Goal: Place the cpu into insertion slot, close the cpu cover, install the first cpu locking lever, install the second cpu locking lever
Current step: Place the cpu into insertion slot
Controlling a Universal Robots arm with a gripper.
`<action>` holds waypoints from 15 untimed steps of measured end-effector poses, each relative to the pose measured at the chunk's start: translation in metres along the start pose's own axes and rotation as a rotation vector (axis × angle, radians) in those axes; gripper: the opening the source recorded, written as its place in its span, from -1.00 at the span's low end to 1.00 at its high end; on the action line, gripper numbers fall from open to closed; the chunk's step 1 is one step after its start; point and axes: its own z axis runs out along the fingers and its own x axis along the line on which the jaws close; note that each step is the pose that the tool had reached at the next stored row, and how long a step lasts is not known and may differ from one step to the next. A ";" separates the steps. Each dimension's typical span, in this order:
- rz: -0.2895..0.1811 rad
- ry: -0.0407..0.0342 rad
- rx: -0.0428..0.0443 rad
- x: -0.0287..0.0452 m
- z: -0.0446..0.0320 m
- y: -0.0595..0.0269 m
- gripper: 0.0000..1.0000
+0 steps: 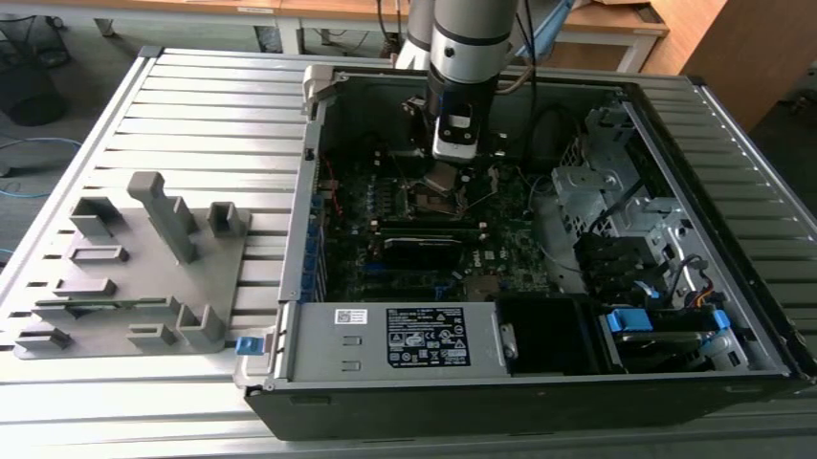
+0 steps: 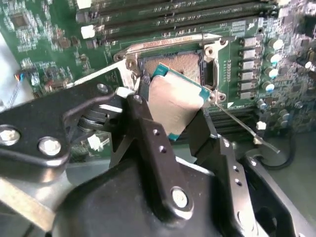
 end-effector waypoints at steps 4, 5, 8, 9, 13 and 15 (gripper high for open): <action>0.003 -0.0002 0.0000 0.0000 0.0000 0.0000 0.08; 0.003 -0.0002 0.0000 0.0000 0.0000 0.0000 0.08; 0.011 -0.0006 -0.0001 0.0000 0.0001 0.0000 0.08; 0.023 -0.0013 -0.0001 0.0000 0.0002 0.0000 0.08; 0.095 -0.0051 -0.0006 0.0000 0.0009 0.0000 0.08; 0.130 -0.0070 -0.0007 0.0000 0.0013 0.0000 0.08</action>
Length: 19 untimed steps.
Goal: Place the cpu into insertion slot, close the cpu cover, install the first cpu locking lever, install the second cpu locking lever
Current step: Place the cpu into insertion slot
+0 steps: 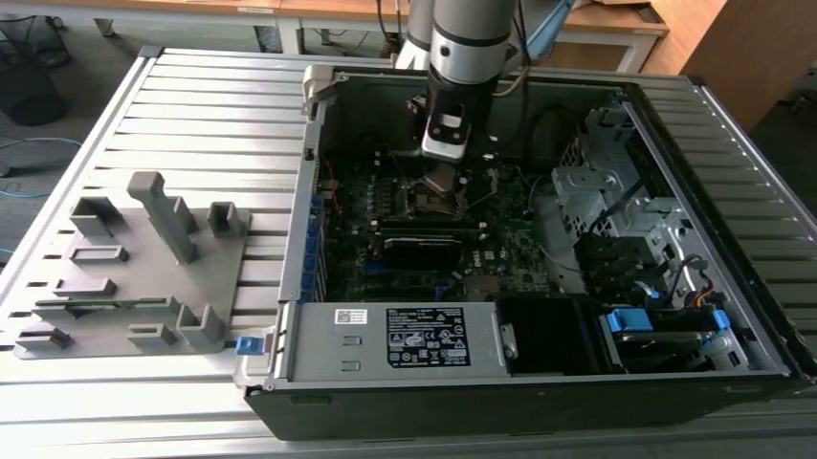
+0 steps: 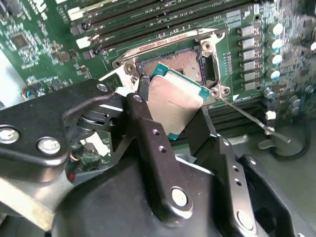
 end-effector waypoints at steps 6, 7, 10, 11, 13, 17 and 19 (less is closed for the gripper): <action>0.109 -0.0059 -0.0006 0.0000 0.0011 0.0000 0.08; 0.127 -0.0069 -0.0007 0.0000 0.0012 -0.0001 0.08; 0.169 -0.0091 -0.0008 0.0000 0.0014 -0.0001 0.08; 0.170 -0.0092 -0.0009 0.0000 0.0014 -0.0001 0.08; 0.170 -0.0092 -0.0010 0.0000 0.0014 -0.0001 0.08; 0.195 -0.0106 -0.0011 0.0000 0.0016 -0.0001 0.08; 0.233 -0.0126 -0.0012 0.0000 0.0019 -0.0001 0.08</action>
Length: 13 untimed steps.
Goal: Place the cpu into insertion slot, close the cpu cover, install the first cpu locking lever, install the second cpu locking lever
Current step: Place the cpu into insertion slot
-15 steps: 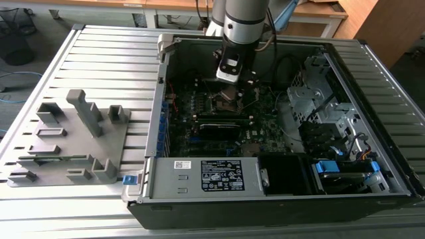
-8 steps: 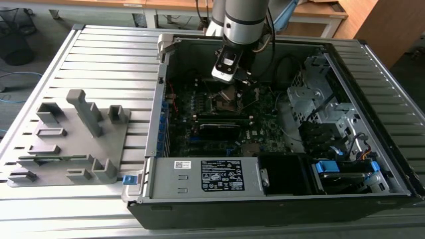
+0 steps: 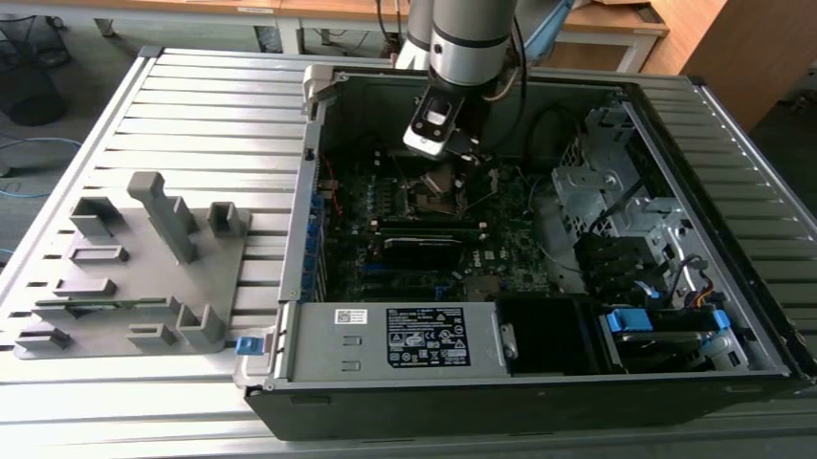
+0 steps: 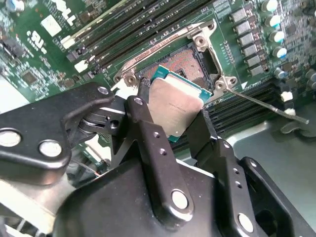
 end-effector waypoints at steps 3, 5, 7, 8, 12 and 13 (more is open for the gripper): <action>0.053 -0.0028 -0.0002 0.0000 0.0004 0.0000 0.08; 0.089 -0.0048 -0.0005 0.0000 0.0007 0.0000 0.08; 0.127 -0.0068 -0.0007 0.0000 0.0010 -0.0001 0.08; 0.145 -0.0078 -0.0008 0.0000 0.0012 -0.0001 0.08; 0.218 -0.0117 -0.0012 0.0000 0.0018 -0.0001 0.08; 0.236 -0.0126 -0.0013 0.0000 0.0019 -0.0001 0.08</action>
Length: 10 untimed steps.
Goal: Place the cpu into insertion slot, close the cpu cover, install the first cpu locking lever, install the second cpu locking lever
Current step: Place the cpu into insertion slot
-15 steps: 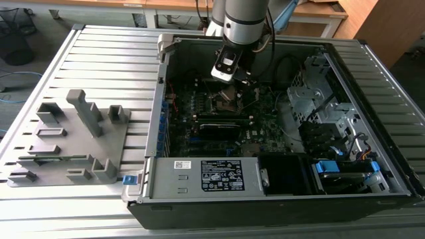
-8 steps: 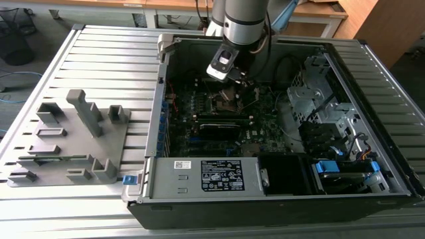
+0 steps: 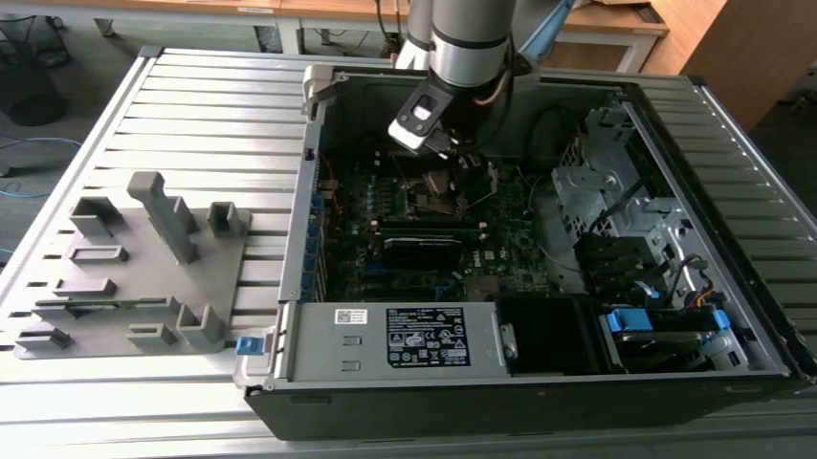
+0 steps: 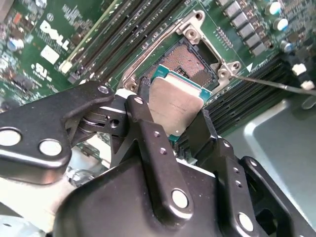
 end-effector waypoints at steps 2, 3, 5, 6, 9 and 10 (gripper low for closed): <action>0.036 -0.0020 -0.0001 0.0000 0.0003 0.0000 0.08; 0.054 -0.0029 -0.0003 0.0000 0.0004 0.0000 0.08; 0.090 -0.0049 -0.0005 0.0000 0.0007 0.0000 0.08; 0.108 -0.0059 -0.0005 0.0000 0.0009 -0.0001 0.08; 0.140 -0.0076 -0.0007 0.0000 0.0009 -0.0001 0.08; 0.140 -0.0076 -0.0008 0.0000 0.0010 -0.0001 0.08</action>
